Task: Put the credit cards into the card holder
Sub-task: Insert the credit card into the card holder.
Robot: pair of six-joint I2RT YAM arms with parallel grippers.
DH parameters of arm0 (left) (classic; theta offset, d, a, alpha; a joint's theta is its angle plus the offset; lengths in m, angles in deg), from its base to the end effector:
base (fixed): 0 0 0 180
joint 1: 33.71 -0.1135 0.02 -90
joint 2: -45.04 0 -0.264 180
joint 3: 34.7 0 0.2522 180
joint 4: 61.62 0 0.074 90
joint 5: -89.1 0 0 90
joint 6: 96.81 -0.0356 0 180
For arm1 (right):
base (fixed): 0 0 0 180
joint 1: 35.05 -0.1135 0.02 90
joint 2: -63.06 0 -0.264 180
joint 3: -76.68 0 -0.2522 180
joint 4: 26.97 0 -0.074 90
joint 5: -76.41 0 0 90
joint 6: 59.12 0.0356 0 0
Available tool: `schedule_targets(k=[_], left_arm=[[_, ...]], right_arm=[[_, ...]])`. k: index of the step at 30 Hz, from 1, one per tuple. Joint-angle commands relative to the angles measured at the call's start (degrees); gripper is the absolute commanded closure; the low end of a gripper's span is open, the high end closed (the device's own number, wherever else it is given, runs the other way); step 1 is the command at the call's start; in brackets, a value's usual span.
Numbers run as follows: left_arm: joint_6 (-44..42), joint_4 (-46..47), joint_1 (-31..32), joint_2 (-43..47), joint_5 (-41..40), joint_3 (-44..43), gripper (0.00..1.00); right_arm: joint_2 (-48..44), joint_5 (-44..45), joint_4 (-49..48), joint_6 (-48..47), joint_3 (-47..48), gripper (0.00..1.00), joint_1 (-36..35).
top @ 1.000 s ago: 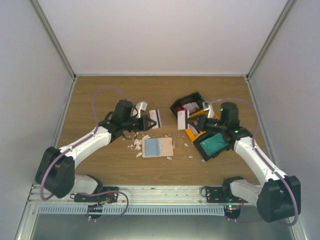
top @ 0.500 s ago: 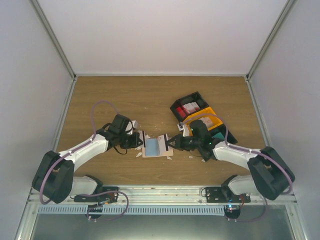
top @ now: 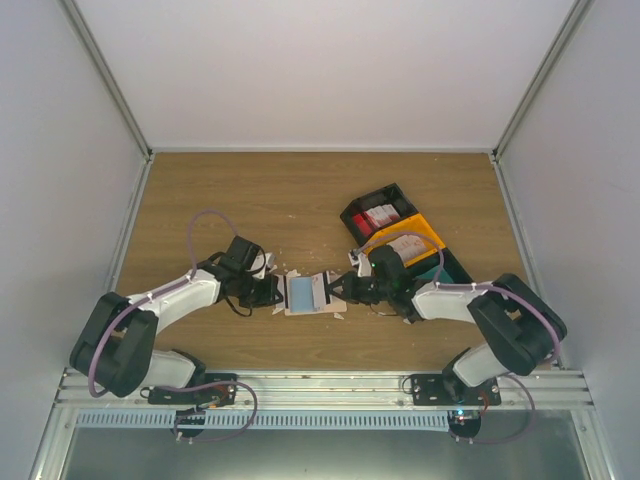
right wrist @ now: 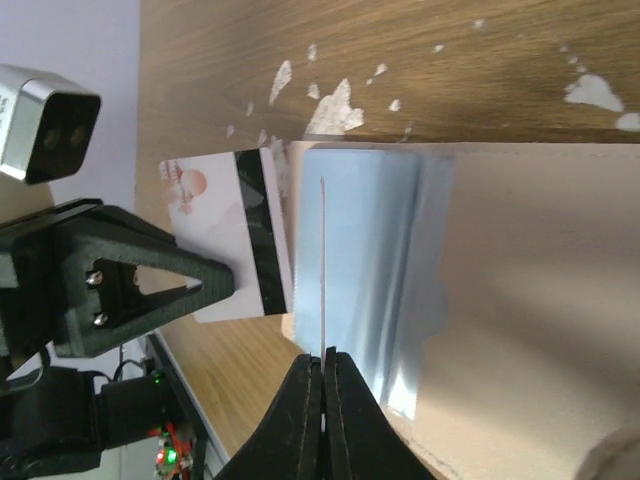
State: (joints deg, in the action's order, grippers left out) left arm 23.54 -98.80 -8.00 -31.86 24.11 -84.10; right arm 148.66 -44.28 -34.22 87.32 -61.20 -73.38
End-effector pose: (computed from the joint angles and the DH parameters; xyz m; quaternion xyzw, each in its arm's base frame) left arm 0.2001 -0.1130 0.1581 0.0089 0.9537 -0.2870 0.0896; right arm 0.1983 0.1799 0.1414 0.0172 0.8682 0.4807 0.1216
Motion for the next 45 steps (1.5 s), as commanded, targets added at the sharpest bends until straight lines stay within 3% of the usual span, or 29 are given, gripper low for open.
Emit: schedule_targets(k=[1,35,45], left_arm=[[-0.9,1.2,-0.3,-1.1,1.7,0.7,1.00],[-0.8,2.9,-0.3,-1.8,3.4,3.0,1.00],[-0.6,3.1,-0.3,-1.5,4.0,3.1,1.00]], right_arm=[[2.0,3.3,-2.9,0.2,-0.6,1.00,-0.8],[15.8,1.5,-10.0,4.7,2.8,0.99,-4.2],[15.9,2.5,-8.1,5.4,3.4,0.92,-5.3]])
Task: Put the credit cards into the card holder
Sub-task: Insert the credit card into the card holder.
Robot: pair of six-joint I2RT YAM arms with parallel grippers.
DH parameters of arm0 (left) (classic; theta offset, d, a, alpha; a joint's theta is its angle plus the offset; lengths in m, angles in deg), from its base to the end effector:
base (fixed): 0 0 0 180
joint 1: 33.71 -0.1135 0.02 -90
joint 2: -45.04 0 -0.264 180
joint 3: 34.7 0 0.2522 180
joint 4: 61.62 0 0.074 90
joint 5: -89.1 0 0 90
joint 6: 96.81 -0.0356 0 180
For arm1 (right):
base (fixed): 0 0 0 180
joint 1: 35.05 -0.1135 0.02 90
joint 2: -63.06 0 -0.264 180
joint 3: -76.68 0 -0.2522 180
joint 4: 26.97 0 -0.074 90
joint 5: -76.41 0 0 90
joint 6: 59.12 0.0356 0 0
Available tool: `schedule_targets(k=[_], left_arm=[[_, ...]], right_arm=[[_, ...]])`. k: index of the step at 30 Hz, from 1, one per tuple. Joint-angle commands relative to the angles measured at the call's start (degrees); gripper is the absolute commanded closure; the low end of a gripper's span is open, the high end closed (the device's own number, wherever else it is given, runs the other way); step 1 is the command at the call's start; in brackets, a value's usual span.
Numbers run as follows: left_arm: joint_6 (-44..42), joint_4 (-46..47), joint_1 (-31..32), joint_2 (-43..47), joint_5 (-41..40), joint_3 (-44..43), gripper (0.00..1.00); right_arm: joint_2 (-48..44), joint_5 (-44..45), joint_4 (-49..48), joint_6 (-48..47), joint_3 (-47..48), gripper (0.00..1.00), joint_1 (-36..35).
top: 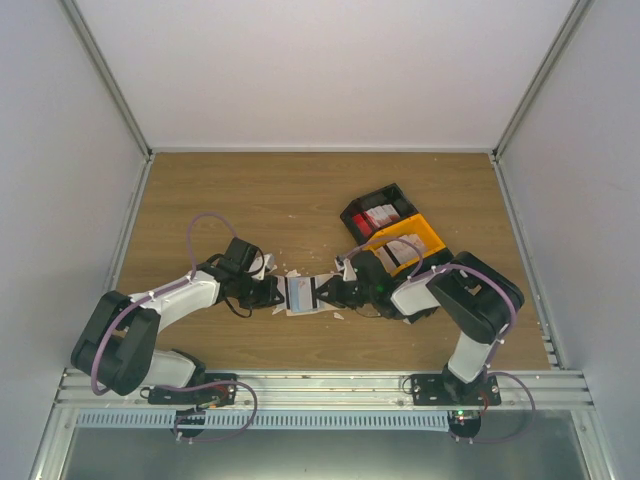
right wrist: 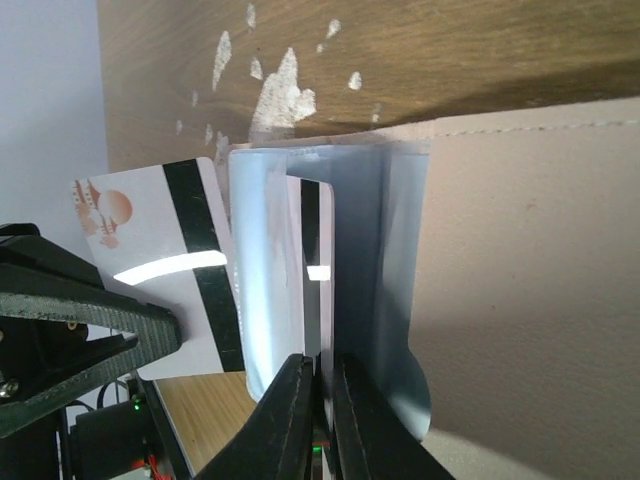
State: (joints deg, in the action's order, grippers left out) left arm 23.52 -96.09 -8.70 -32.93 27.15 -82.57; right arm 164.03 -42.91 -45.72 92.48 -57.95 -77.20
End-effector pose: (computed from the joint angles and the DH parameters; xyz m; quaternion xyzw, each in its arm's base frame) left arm 0.1999 -0.1117 0.1500 0.0094 0.9479 -0.3085 0.0793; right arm 0.2083 0.2121 0.1016 0.0346 0.8719 0.4802 0.0891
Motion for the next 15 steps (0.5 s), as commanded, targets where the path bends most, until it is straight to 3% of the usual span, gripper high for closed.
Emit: schedule_targets(k=[1,9,12,15], left_arm=[[-0.5,0.3,0.5,-0.3,1.0,1.5,1.00],[0.2,1.5,0.5,-0.8,2.7,1.1,1.00],[0.5,2.0,0.5,-0.9,2.7,1.4,1.00],[0.7,2.0,0.4,-1.0,2.7,1.4,1.00]], right_arm=[[-0.6,1.9,4.0,0.4,-0.1,0.88,-1.5],[-5.5,8.5,17.2,-2.6,4.4,0.53,-2.9],[-5.2,12.2,24.0,-4.1,7.1,0.50,-3.9],[-4.0,15.7,29.9,-6.3,10.7,0.54,-5.3]])
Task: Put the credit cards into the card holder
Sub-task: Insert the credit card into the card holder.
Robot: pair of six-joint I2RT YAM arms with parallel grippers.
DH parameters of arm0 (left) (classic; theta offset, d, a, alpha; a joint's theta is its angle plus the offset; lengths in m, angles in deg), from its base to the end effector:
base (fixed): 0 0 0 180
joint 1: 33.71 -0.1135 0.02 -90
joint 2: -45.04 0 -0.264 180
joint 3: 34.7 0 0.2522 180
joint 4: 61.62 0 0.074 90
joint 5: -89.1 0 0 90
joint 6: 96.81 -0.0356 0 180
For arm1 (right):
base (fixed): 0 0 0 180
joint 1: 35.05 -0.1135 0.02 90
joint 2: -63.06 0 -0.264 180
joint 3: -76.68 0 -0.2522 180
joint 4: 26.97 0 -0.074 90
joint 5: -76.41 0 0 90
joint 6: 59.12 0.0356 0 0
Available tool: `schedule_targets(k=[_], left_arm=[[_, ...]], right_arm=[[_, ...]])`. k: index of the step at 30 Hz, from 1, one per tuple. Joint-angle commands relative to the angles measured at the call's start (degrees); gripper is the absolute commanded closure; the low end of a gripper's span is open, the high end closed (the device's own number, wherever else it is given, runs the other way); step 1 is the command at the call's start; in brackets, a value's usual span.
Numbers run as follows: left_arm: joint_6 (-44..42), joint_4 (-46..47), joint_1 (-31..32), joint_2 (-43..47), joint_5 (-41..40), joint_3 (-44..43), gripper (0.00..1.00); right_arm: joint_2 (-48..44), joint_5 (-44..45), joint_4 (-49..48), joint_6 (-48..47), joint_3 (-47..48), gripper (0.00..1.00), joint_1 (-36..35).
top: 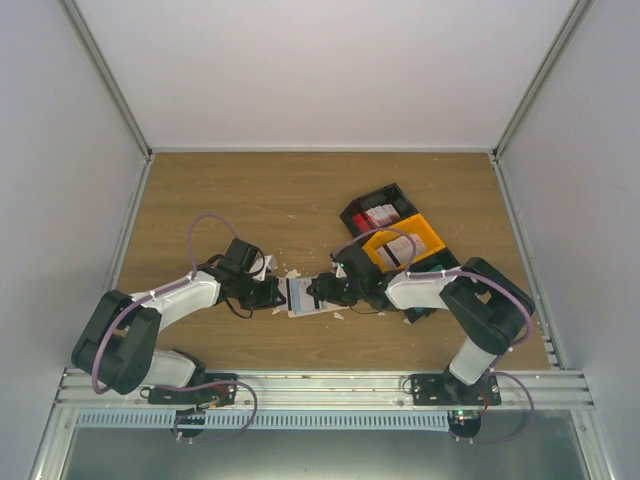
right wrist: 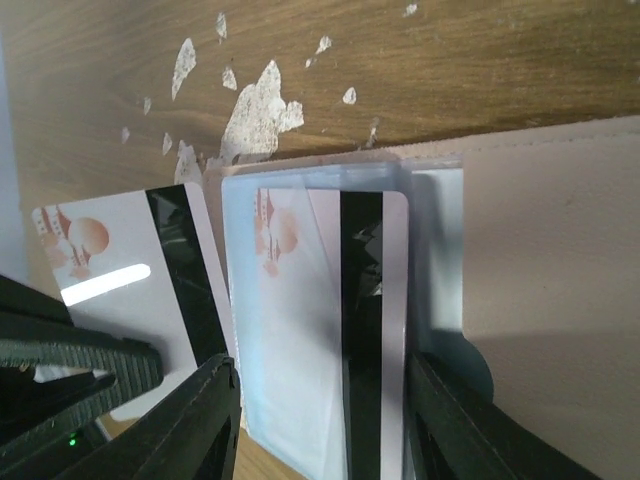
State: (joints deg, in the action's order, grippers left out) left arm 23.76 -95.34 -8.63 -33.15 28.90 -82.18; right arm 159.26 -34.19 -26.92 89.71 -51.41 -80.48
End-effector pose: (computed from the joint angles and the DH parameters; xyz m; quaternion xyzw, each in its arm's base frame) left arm 0.1991 -0.1127 0.1485 0.0117 0.9441 -0.3216 0.0721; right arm 0.2057 0.2266 0.1248 0.0369 0.9087 0.4025 0.1043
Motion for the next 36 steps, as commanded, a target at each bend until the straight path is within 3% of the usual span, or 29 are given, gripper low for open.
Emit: schedule_targets(k=[1,12,20,26,36], left_arm=[[0.5,1.4,0.4,-1.0,1.1,1.0,1.00],[0.7,2.0,0.4,-1.4,1.4,0.8,1.00],[1.2,0.8,0.4,0.1,-1.6,0.2,1.00],[1.8,-0.2,0.4,0.8,-2.8,-0.1,1.00],[1.9,0.0,0.4,-2.2,-0.3,-0.4,1.00]], right_arm=[[1.5,8.0,12.9,-4.3,5.4,0.55,-2.6],[5.3,15.5,23.2,-10.6,14.8,0.56,-7.5],[3.6,25.0,31.0,-14.2,18.9,0.46,-7.2],[6.0,23.8,30.1,-16.8,20.7,0.45,-6.1],[10.1,21.7,29.5,-20.4,23.8,0.65,-6.2]])
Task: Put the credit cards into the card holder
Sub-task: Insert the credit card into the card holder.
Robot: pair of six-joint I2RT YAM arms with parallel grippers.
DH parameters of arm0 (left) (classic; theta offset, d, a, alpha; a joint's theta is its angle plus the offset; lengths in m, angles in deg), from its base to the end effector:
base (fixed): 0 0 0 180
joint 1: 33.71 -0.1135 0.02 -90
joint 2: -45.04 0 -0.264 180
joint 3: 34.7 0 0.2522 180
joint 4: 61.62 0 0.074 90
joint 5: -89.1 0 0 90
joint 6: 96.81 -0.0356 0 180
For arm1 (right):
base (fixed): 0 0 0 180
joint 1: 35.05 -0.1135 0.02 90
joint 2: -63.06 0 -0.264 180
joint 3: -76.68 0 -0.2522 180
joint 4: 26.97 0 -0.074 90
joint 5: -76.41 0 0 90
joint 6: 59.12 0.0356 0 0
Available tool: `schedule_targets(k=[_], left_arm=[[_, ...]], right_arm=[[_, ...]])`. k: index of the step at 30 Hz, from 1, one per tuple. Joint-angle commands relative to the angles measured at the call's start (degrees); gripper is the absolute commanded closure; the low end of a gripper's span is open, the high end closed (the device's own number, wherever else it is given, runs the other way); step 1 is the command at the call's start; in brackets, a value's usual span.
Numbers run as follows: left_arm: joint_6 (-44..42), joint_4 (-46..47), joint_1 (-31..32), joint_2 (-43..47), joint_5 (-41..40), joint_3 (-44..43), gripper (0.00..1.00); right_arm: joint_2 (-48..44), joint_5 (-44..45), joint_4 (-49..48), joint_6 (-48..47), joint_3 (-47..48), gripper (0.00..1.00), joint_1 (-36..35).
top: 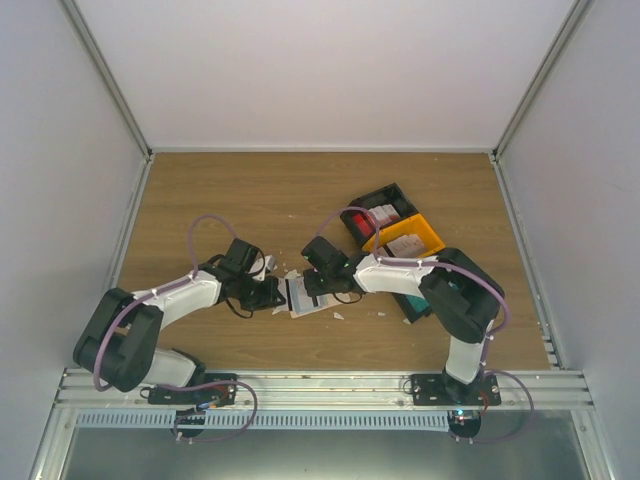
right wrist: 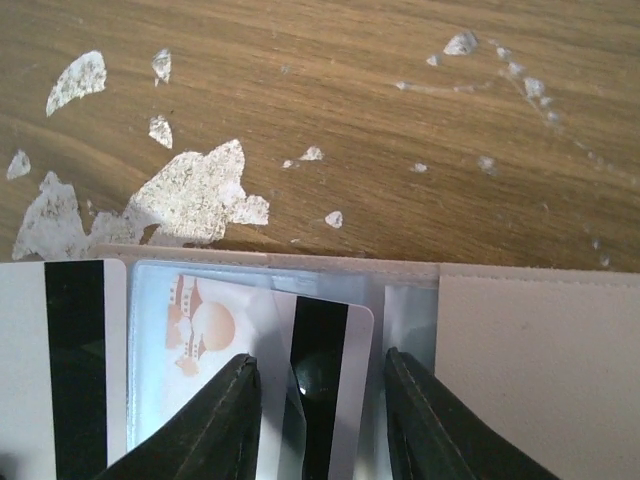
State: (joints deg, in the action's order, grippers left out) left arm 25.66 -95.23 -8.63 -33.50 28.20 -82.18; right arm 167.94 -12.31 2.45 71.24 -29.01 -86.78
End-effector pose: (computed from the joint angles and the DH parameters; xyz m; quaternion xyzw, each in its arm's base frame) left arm 0.1997 -0.1126 0.1471 -0.0059 0.9460 -0.3170 0.0680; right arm 0.2234 0.2819 0.1455 -0.0928 0.9614 0.1789 0.1875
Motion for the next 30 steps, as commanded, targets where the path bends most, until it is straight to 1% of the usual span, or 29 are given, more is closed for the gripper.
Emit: schedule_targets(k=[1,3,4,7,11,14,19,23,25,27,28,30], left_arm=[[-0.1,0.0,0.4,-2.1,0.4,-0.4,1.00],[-0.2,0.2,0.4,-2.3,0.6,-0.5,1.00],[-0.4,0.3,0.3,-2.5,0.7,-0.7,1.00],[-0.9,0.4,0.3,-3.4,1.2,-1.1,1.00],[-1.5,0.3,0.4,-4.1,1.3,-1.6,1.00],[-1.5,0.1,0.4,-3.9,0.8,-1.6,1.00],[-0.6,-0.3,0.4,-1.2,-0.5,-1.6,1.00],[1.2,0.1,0.3,2.2,-1.1,-0.9,1.00],[2.2,0.8,0.4,3.5,-0.7,-0.2,1.00],[2.6,1.4,0.4,3.9,-0.5,0.4,1.00],[2.7,1.7,0.3,3.7,-0.3,0.6,1.00],[2.7,2.1,0.4,3.1,0.1,0.8,1.00]], right_arm=[[1.4,-0.3,0.0,-2.3,1.5,0.68,0.1],[1.2,0.5,0.3,-3.1,1.8,0.76,-0.3],[1.2,1.2,0.7,-3.6,2.3,0.77,-0.6],[1.8,1.6,1.8,-5.5,3.5,0.79,-1.3],[2.3,1.0,2.4,-7.3,3.8,0.79,-1.9],[2.1,2.1,3.6,-7.3,4.0,0.73,-1.9],[-0.3,8.9,7.9,-4.3,5.2,0.55,-1.9],[-1.4,14.2,13.8,-3.8,7.8,0.47,-2.9],[-1.2,17.1,16.5,-3.7,9.2,0.45,-4.1],[-0.5,17.9,17.9,-4.1,10.2,0.45,-5.4],[-0.1,18.1,18.5,-4.2,10.7,0.45,-6.0],[0.7,17.3,18.9,-4.6,11.3,0.49,-6.9]])
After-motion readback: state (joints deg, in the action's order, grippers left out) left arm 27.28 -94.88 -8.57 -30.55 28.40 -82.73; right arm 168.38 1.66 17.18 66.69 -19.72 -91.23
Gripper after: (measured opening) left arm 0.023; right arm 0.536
